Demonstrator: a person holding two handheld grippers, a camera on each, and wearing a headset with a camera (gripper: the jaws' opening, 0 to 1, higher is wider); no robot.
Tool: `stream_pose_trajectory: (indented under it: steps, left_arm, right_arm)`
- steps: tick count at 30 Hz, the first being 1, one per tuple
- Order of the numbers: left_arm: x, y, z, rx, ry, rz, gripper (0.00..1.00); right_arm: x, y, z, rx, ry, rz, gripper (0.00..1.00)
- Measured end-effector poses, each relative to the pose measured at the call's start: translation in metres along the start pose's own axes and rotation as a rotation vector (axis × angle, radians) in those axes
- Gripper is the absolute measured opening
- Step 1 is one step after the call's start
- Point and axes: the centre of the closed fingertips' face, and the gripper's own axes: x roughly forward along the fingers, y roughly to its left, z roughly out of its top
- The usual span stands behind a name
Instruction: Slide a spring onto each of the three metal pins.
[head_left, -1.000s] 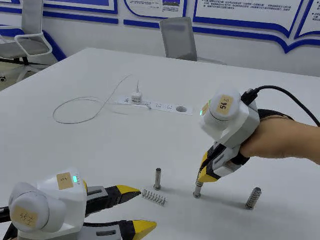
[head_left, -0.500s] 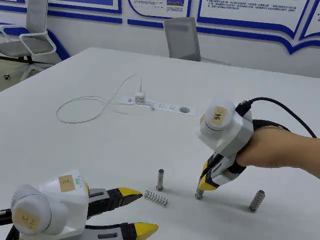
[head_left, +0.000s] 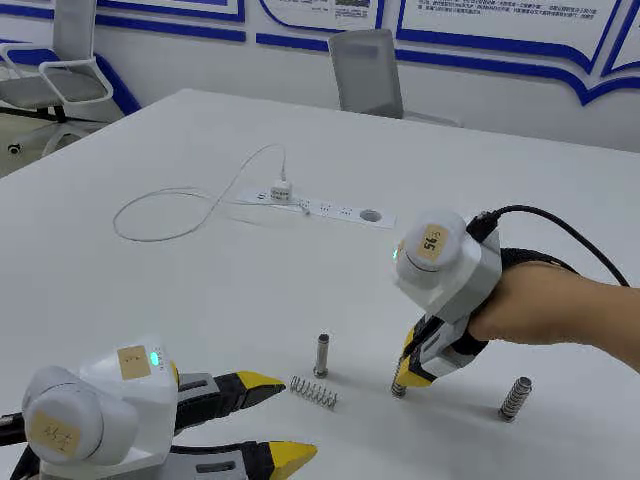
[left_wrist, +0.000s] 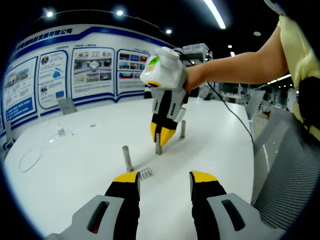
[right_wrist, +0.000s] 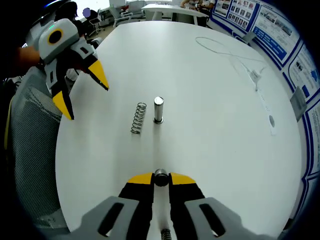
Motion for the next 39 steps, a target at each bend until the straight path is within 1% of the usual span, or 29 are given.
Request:
stream_pose_trajectory:
  steps: [7, 15, 18, 23, 26, 30, 33, 39]
  left_arm:
    - [0.001, -0.001, 0.000, 0.002, 0.001, -0.002, 0.41]
    - [0.002, 0.000, 0.002, 0.008, 0.000, -0.004, 0.41]
    - [0.001, 0.000, 0.002, 0.011, 0.001, -0.003, 0.41]
    - [0.000, 0.001, 0.002, 0.014, 0.003, 0.000, 0.41]
    - [0.000, 0.001, 0.003, 0.016, 0.000, 0.003, 0.41]
    - [-0.003, 0.002, 0.003, 0.017, -0.001, 0.008, 0.41]
    - [-0.005, 0.003, 0.001, 0.015, 0.001, 0.013, 0.41]
    - [-0.006, 0.004, 0.000, 0.014, 0.006, 0.016, 0.41]
  right_arm:
    - [-0.001, -0.001, 0.001, 0.005, -0.014, -0.006, 0.16]
    - [-0.011, -0.001, 0.007, 0.005, -0.041, -0.027, 0.19]
    - [-0.019, 0.000, 0.015, -0.007, -0.061, -0.047, 0.20]
    - [-0.024, 0.008, 0.033, -0.042, -0.090, -0.051, 0.20]
    - [-0.021, 0.012, 0.041, -0.048, -0.106, -0.042, 0.19]
    - [-0.014, 0.018, 0.047, -0.050, -0.111, -0.030, 0.19]
    - [-0.009, 0.022, 0.052, -0.038, -0.125, -0.021, 0.19]
    - [0.004, 0.029, 0.056, -0.021, -0.136, -0.007, 0.17]
